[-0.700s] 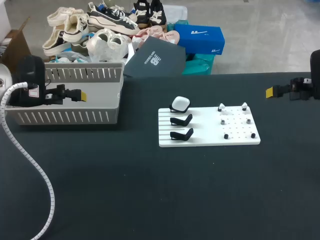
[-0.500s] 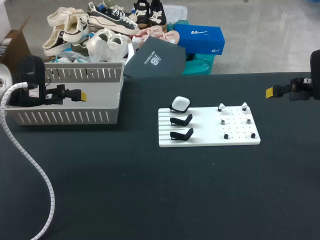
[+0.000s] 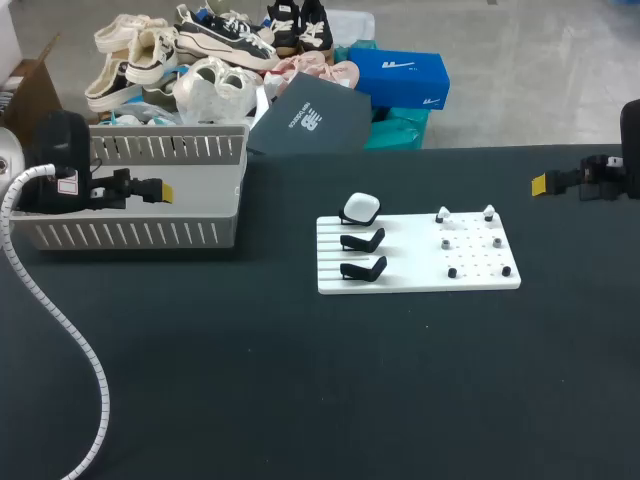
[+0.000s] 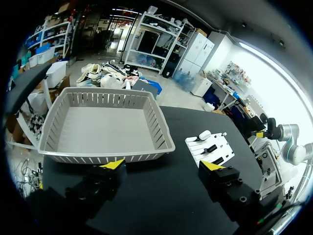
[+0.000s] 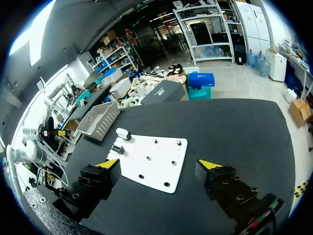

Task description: Pick up each earbud case from the left stands, insert the matching earbuds, close the lid, and place the case in the box.

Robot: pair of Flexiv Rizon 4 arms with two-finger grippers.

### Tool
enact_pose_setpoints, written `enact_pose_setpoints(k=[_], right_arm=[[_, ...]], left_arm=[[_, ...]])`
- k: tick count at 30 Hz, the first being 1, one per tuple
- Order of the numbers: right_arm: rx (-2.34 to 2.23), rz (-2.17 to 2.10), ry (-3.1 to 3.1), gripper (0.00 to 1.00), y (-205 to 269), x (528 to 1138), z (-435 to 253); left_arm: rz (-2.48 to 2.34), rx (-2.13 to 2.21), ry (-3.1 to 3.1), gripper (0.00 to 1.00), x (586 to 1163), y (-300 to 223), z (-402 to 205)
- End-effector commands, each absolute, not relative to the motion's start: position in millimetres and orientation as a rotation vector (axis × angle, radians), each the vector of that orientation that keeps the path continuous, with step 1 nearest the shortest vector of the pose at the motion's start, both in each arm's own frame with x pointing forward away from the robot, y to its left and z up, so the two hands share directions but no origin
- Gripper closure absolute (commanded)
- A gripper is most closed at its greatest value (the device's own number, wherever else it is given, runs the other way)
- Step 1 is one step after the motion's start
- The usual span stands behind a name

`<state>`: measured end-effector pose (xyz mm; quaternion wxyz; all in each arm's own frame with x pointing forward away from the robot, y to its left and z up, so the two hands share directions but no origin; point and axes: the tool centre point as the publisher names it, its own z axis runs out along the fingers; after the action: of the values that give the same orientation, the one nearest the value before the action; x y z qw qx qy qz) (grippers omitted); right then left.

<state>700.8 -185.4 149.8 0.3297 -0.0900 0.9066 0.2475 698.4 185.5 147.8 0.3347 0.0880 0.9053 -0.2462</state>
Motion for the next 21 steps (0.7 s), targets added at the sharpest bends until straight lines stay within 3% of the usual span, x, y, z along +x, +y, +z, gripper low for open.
enact_pose_setpoints(k=[1, 21], right_arm=[[-0.240, 0.654, 2.370, 0.00, -186.6, 701.9, 149.0], [-0.240, 0.654, 2.370, 0.00, -186.6, 701.9, 149.0]], left_arm=[[-0.638, 0.230, 2.370, 0.00, 699.4, 185.1, 149.1], [-0.694, 0.343, 2.343, 0.00, 702.9, 180.5, 150.7]])
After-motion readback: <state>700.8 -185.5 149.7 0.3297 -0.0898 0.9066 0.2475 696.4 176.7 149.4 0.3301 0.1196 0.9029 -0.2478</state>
